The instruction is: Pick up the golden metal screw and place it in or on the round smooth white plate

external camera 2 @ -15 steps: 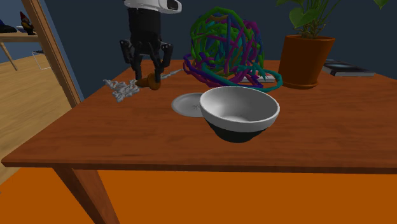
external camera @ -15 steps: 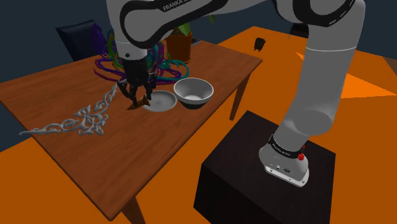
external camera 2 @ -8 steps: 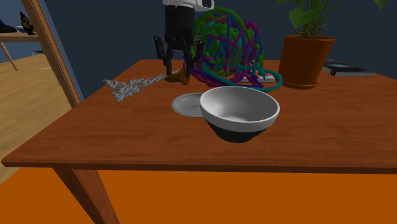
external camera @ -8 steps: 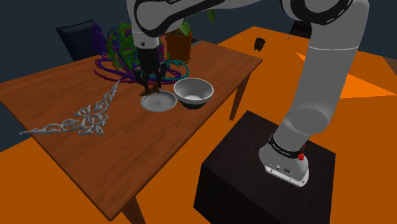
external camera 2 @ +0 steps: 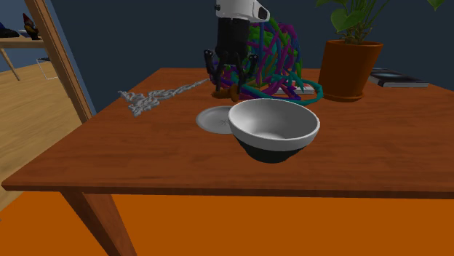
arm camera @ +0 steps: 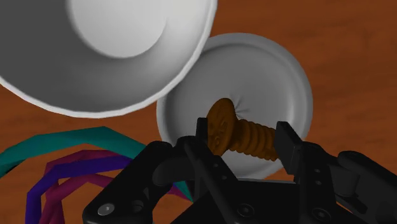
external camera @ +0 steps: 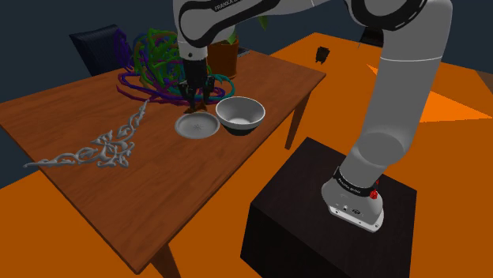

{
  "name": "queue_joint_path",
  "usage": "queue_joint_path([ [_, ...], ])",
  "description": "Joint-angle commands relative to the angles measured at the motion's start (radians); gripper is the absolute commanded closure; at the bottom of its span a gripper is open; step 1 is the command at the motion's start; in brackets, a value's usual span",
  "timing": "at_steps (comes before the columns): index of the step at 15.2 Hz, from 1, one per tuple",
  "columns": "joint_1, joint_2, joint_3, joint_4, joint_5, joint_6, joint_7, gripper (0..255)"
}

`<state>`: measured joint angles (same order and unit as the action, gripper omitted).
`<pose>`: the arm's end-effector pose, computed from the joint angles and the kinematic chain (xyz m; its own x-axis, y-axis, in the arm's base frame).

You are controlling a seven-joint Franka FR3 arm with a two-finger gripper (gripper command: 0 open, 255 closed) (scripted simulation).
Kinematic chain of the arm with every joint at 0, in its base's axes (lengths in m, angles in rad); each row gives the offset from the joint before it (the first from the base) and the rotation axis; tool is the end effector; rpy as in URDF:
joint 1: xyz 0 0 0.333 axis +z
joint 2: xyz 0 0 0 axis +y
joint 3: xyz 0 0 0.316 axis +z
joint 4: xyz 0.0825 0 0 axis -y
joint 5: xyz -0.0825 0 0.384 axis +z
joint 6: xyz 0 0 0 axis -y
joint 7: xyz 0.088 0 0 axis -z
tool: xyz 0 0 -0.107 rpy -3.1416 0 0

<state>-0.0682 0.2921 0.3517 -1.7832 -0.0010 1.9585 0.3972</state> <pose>0.5992 0.1595 0.3922 0.9846 -0.1174 -0.1295 -0.1250 -0.9908 -0.0523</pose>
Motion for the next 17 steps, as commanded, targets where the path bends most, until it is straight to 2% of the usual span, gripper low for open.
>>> queue_joint_path([
  [1,0.0,0.007,-0.001,-0.018,-0.003,0.026,-0.001,255],
  [10,0.005,0.061,-0.008,-0.071,-0.021,0.13,0.003,255],
  [17,0.004,0.065,-0.006,-0.073,-0.023,0.135,0.004,255],
])
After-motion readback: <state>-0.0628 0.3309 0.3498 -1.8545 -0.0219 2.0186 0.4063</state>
